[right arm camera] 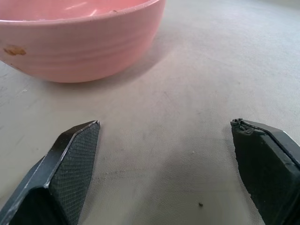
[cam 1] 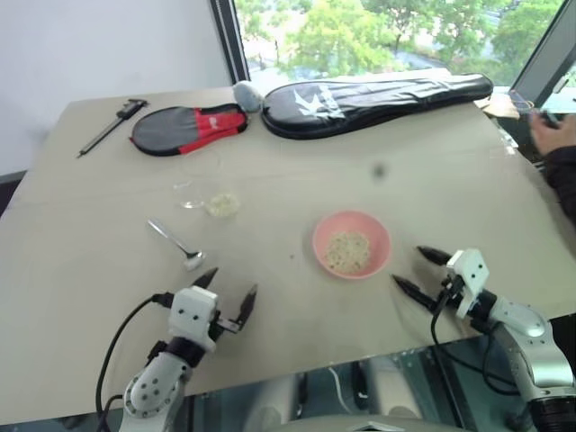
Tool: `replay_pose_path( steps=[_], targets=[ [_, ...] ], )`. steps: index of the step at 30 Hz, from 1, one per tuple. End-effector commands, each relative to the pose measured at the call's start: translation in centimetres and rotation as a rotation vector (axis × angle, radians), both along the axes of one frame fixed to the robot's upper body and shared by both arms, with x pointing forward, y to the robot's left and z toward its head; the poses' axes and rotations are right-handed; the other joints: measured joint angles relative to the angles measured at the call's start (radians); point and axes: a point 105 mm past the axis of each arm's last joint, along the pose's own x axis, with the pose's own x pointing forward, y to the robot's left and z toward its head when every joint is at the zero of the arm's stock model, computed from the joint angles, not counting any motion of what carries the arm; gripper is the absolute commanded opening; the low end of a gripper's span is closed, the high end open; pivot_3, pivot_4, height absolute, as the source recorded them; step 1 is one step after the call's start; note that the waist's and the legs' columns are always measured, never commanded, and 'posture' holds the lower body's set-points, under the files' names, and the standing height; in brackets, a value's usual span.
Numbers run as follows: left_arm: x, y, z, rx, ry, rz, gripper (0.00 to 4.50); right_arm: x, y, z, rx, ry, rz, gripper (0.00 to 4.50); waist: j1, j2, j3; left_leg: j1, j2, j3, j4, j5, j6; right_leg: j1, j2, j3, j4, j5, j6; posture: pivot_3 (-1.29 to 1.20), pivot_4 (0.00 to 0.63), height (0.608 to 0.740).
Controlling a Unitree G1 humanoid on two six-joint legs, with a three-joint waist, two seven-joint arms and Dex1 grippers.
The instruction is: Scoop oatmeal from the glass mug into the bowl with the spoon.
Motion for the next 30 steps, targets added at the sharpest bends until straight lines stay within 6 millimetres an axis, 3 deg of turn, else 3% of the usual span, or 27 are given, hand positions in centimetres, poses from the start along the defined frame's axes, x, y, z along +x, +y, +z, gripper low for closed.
replay_pose_path(
  steps=[1,21,24,30],
  targets=[
    [-0.3,-0.3,-0.6,-0.001,0.026,-0.007,4.47,0.1,-0.8,0.3,-0.012,-0.016,-0.012,4.5,0.0,0.0,0.0,0.0,0.0,0.0,0.0,0.0,0.0,0.0,0.0,0.0,0.0,0.0,0.0,0.0,0.15,0.74],
    [-0.6,-0.4,-0.5,-0.044,0.012,0.022,4.47,0.5,-0.8,0.5,-0.022,-0.019,0.005,4.5,0.0,0.001,-0.001,0.0,0.0,0.0,0.0,0.0,0.0,0.0,0.0,0.0,0.0,0.0,0.0,0.0,0.15,0.74],
    [-0.6,-0.3,0.2,-0.078,-0.008,0.046,4.47,0.7,-1.2,1.0,-0.024,-0.035,-0.002,4.5,0.0,0.001,-0.001,0.0,0.0,0.001,0.0,0.0,0.0,0.0,0.0,0.0,0.0,0.0,0.0,0.0,0.15,0.74],
    [-1.0,0.0,4.0,-0.299,-0.107,0.122,4.47,0.4,-2.8,3.5,-0.065,-0.004,0.134,4.5,0.0,-0.001,0.001,-0.001,0.0,0.001,0.0,0.0,0.0,0.0,-0.001,0.0,-0.001,0.0,0.0,0.0,0.15,0.74]
  ],
)
